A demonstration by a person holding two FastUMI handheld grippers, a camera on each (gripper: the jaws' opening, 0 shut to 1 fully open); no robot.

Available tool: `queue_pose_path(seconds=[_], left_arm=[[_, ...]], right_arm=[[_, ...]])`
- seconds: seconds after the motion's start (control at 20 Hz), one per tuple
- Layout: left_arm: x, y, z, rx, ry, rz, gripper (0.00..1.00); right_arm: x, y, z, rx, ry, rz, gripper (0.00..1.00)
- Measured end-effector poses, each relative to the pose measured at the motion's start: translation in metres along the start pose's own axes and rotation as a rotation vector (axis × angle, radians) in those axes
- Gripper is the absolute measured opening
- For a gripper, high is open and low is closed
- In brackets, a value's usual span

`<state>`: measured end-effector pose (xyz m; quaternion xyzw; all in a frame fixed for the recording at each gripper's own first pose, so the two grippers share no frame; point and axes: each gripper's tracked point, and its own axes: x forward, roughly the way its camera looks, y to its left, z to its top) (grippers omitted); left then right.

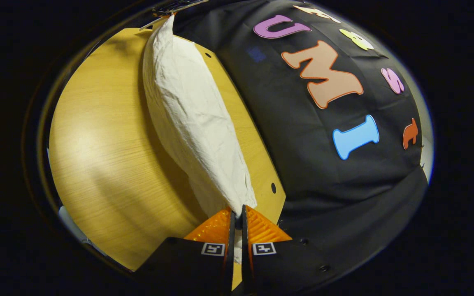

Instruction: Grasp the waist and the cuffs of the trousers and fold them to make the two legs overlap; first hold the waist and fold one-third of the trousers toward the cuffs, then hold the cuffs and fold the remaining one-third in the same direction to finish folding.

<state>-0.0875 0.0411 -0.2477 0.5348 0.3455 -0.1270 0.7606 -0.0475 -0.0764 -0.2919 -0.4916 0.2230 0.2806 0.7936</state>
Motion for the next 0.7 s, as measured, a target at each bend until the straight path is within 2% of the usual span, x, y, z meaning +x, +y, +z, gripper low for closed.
queue_pose_path(seconds=[0.05, 0.1, 0.2, 0.25, 0.4, 0.55, 0.65, 0.7], left_arm=[[0.008, 0.006, 0.004, -0.015, 0.002, 0.004, 0.0], [0.016, 0.013, 0.008, -0.028, 0.005, 0.007, 0.0], [0.033, 0.029, 0.018, -0.058, -0.008, 0.003, 0.0], [0.04, 0.037, 0.022, -0.076, -0.016, 0.001, 0.0], [0.065, 0.056, 0.038, -0.153, -0.039, 0.005, 0.0], [0.088, 0.07, 0.058, -0.235, -0.066, -0.009, 0.0], [0.102, 0.077, 0.071, -0.277, -0.087, -0.02, 0.0], [0.111, 0.079, 0.077, -0.293, -0.094, -0.024, 0.0]], right_arm=[[0.002, -0.006, 0.004, 0.017, 0.005, -0.014, 0.07], [0.007, -0.012, 0.009, 0.032, 0.011, -0.027, 0.1], [0.015, -0.025, 0.016, 0.047, 0.036, -0.06, 0.07], [0.02, -0.03, 0.02, 0.049, 0.043, -0.074, 0.11], [0.036, -0.047, 0.036, 0.065, 0.055, -0.112, 0.07], [0.057, -0.063, 0.045, 0.078, 0.07, -0.14, 0.1], [0.073, -0.069, 0.049, 0.105, 0.075, -0.155, 0.07], [0.082, -0.072, 0.05, 0.12, 0.082, -0.16, 0.1]])
